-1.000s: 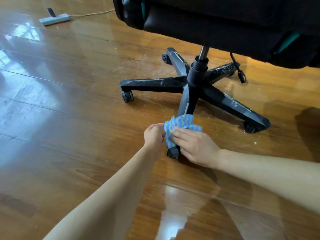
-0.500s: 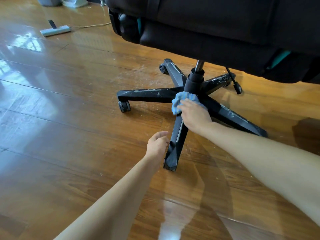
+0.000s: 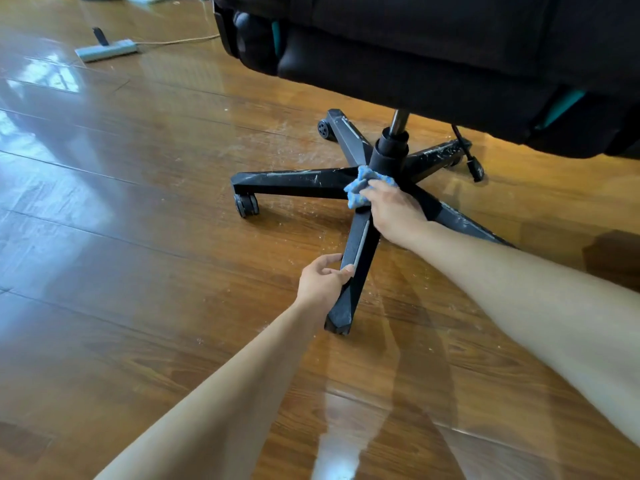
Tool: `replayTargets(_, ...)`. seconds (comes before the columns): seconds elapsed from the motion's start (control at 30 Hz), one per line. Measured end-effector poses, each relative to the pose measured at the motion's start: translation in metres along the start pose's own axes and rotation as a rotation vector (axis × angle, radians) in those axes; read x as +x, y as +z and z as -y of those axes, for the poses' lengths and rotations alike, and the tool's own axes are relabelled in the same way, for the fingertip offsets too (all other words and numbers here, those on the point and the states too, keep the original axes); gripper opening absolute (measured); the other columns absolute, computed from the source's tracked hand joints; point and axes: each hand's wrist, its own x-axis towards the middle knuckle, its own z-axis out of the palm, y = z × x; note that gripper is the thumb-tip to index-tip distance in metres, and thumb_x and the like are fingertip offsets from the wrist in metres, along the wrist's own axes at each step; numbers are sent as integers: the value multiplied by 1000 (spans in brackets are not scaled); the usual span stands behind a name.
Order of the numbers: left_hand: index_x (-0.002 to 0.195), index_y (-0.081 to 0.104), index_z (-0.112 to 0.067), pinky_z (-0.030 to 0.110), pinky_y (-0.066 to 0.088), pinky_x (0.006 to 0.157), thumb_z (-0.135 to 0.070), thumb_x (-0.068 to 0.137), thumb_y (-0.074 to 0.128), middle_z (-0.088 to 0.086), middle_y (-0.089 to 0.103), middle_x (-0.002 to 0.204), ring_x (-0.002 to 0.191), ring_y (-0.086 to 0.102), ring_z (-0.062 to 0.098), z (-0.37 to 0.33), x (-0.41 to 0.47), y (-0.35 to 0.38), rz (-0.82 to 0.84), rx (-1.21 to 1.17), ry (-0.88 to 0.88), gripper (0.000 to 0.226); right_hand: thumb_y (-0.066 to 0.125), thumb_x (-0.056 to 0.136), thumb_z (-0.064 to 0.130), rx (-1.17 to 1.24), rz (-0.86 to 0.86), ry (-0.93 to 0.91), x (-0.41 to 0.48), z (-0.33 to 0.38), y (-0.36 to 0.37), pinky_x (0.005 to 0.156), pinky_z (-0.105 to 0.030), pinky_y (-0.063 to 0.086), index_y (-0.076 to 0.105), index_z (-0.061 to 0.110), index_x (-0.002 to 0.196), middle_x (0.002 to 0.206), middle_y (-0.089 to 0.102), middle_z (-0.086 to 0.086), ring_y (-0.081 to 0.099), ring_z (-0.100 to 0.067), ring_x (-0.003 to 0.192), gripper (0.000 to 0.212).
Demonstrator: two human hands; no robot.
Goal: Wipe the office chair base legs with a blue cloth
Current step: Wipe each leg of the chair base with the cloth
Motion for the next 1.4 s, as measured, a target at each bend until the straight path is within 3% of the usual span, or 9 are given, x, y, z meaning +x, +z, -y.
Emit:
replayTargets(0.07,133,67,-29,20,52,58,-33,100,75,-7,71,90,86,71,9,-2,1,-2,10,18,3,33,45,95,3,-24,-29,-53,-14,6,4,98,-41,50,60,18,136,144,52,-2,50,-30,133,46)
replayTargets(0.23,131,66,-24,33,57,76,-33,99,76,0,69,97,94,71,19,-4,3,-7,58,81,23,35,52,95,3,-21,2,-347,-70,8,15,112,-45,47,62,9,140,151,55,-8,44,-25,147,46)
replayTargets(0.47,132,64,-26,29,50,65,-32,99,76,-3,66,92,82,65,12,-7,3,-11,84,140,25,35,44,99,12,-67,23,-188,-18,7,-1,115,-40,40,60,19,141,152,53,4,42,-16,146,45)
replayTargets(0.63,135,64,-24,26,51,65,-31,99,76,-1,69,97,86,68,12,-11,0,-8,61,121,22,39,54,93,10,-230,133,-136,3,30,-4,104,-41,44,67,16,124,130,57,-1,47,-25,131,34)
replayTargets(0.83,141,55,-20,27,49,71,-39,95,80,4,66,117,99,65,15,-2,-1,-8,-13,148,40,55,59,90,20,-284,262,-435,-36,48,7,71,-36,41,64,21,97,92,48,8,55,-21,105,9)
replayTargets(0.97,144,50,-19,32,52,83,-46,92,81,1,61,120,108,64,20,-2,-1,-8,-50,180,13,66,50,91,17,-287,248,-314,-9,42,-9,76,-35,41,67,24,110,112,64,1,59,-27,114,26)
replayTargets(1.1,147,48,-20,33,51,85,-49,91,81,-3,59,115,100,62,14,-4,-4,-7,-79,209,14,71,53,94,15,-330,274,-144,14,36,-16,95,-45,51,65,21,122,130,59,-6,53,-29,127,31)
replayTargets(1.3,164,28,-21,49,50,112,-53,87,84,5,46,151,141,49,29,-4,-6,-12,-93,269,16,100,62,89,24,-219,305,-343,-38,56,3,74,-39,47,69,25,103,102,60,7,58,-21,109,15)
replayTargets(1.4,165,27,-22,51,46,116,-57,86,81,6,41,156,146,41,28,-1,-10,-14,-117,375,44,101,61,88,32,-151,365,-412,-48,54,2,72,-38,47,69,30,99,96,63,11,59,-17,101,13)
